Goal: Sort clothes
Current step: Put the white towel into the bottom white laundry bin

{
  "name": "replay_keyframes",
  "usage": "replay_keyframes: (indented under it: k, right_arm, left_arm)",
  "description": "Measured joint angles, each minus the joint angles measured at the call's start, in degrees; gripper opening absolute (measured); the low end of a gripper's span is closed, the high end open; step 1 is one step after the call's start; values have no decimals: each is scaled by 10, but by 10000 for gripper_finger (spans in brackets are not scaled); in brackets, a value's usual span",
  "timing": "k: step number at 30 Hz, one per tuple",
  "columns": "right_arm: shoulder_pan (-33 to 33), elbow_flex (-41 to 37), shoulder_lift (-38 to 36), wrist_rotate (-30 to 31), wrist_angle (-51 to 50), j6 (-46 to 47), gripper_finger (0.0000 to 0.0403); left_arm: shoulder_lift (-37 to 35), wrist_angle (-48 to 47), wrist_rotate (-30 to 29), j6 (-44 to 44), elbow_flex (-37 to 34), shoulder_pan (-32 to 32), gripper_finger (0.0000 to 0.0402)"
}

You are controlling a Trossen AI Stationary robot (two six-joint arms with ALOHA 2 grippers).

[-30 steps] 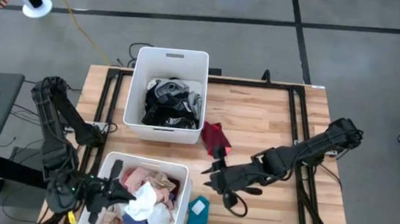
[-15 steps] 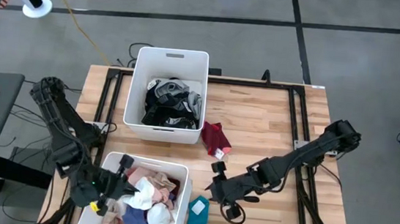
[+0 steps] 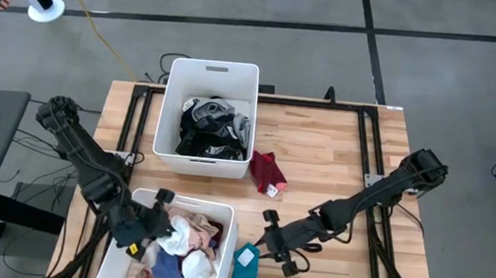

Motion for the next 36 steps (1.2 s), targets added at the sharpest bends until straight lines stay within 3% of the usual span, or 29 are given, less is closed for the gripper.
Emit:
replay_keyframes:
  k: [8, 21, 29, 36]
  right_arm:
    - [12, -59, 0, -2, 127, 3, 166]
    - [26, -100, 17, -1, 170, 42, 166]
    - [29, -100, 117, -10, 262, 38, 166]
    - [29, -73, 183, -13, 271, 22, 166]
  left_arm:
    - [0, -17, 1, -15, 0, 9, 82]
    - [0, -29, 12, -31, 0, 10, 177]
    - [0, -25, 47, -19, 8, 10, 194]
    - [0, -24, 93, -8, 58, 9, 194]
